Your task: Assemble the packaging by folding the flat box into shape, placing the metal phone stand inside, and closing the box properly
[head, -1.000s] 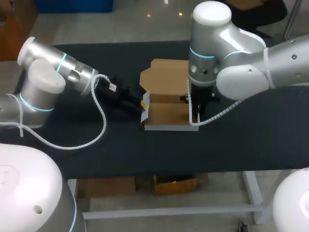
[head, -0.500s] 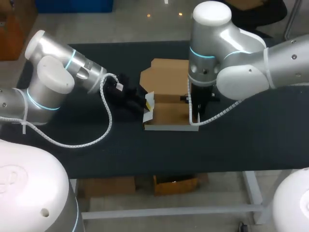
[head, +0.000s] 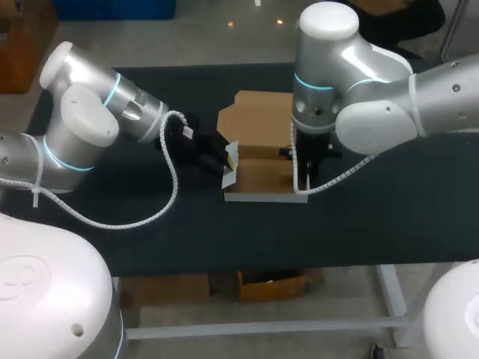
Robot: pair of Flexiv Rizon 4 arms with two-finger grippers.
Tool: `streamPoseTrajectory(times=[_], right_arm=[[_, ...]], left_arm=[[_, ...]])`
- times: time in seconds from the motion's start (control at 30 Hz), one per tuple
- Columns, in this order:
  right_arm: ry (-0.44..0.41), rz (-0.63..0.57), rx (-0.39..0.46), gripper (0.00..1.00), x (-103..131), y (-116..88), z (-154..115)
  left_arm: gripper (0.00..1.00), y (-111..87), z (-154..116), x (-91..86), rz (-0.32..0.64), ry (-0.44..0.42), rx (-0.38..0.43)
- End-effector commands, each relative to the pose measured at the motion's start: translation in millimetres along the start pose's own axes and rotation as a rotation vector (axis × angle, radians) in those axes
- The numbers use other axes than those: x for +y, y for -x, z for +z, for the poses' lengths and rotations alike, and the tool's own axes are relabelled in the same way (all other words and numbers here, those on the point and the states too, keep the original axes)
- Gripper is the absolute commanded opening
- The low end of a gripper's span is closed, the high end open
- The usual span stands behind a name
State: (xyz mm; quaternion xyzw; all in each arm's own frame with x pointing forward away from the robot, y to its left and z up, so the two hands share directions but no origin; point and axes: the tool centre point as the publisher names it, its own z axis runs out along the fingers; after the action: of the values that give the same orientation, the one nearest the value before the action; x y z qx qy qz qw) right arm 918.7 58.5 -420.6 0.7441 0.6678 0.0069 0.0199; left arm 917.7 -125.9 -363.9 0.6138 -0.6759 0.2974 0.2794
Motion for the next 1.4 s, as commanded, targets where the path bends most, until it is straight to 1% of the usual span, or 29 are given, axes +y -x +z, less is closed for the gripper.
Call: streamPoseTrajectory(times=[0.03, 0.17, 0.37, 0.53, 0.67, 0.83, 1.03, 1.23, 1.4], right_arm=[[-0.003, 0.000, -0.004, 0.00, 0, -1, -1], [-0.003, 0.000, -0.004, 0.00, 0, -1, -1], [-0.003, 0.000, -0.004, 0.00, 0, -1, -1], [-0.003, 0.000, -0.004, 0.00, 0, -1, -1], [-0.003, 0.000, -0.004, 0.00, 0, -1, -1], [-0.003, 0.000, -0.004, 0.00, 0, -1, -1], [-0.003, 0.000, -0.004, 0.00, 0, -1, -1], [-0.003, 0.000, -0.004, 0.00, 0, -1, -1], [-0.003, 0.000, -0.004, 0.00, 0, -1, -1]], left_arm=[[0.42, 5.7, -2, -3.2, -0.001, 0.007, 0.018], [0.43, 2.9, 1, -4.6, 0.002, 0.014, -0.002], [0.43, -5.7, 13, -4.8, 0.001, 0.003, -0.080], [0.42, -11.1, 16, -5.3, -0.008, -0.056, -0.172], [0.43, -12.3, 16, -5.4, -0.017, -0.094, -0.225], [0.44, -9.7, 16, -5.6, -0.032, -0.124, -0.280], [0.45, -3.9, 19, -6.3, -0.045, -0.139, -0.327], [0.44, 2.7, 22, -12.9, -0.059, -0.130, -0.365], [0.44, 5.8, 22, -19.6, -0.070, -0.095, -0.385]])
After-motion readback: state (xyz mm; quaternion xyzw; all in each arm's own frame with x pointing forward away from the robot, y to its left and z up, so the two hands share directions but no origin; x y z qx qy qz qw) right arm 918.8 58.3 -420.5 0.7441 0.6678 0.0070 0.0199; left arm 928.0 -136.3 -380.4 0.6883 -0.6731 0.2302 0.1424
